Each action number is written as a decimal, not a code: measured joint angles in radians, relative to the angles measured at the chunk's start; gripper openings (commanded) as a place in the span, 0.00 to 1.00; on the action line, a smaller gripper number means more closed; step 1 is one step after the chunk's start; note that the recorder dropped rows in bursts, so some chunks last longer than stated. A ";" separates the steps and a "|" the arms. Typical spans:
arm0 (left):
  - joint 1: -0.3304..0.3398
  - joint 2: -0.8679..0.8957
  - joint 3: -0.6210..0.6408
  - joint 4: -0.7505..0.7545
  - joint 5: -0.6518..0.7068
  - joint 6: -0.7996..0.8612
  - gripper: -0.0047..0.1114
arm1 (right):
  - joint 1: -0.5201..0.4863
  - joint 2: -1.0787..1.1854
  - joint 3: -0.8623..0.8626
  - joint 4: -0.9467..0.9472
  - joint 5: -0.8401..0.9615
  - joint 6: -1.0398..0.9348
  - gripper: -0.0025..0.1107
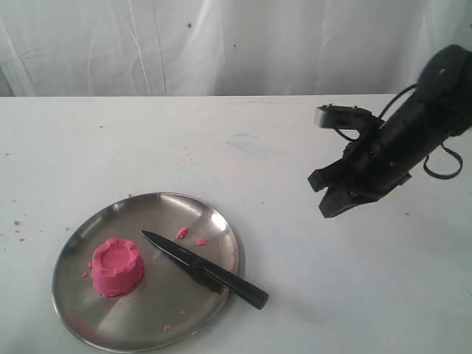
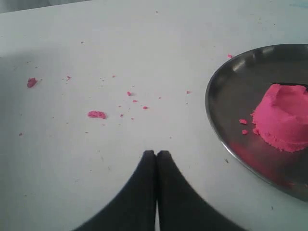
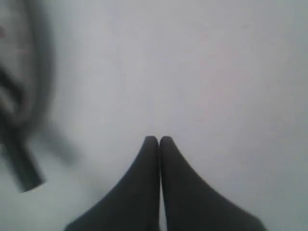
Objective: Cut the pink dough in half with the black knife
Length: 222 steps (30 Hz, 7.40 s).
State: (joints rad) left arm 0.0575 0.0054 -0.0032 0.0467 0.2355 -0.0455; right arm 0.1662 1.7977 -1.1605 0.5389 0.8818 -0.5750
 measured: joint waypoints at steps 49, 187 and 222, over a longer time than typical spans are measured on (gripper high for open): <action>0.000 0.000 0.000 0.000 0.000 0.000 0.04 | 0.222 0.224 0.134 0.448 0.113 -0.548 0.28; -0.488 1.343 -0.634 0.128 0.212 0.081 0.04 | 0.514 -0.351 0.345 -0.187 -0.505 0.208 0.02; -0.488 1.475 -0.670 0.147 -0.128 0.177 0.04 | 0.514 -0.285 0.345 -0.208 -0.547 0.209 0.02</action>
State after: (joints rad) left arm -0.4310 1.4805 -0.6734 0.1941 0.1076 0.1317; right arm 0.6802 1.5124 -0.8156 0.3310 0.3344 -0.3660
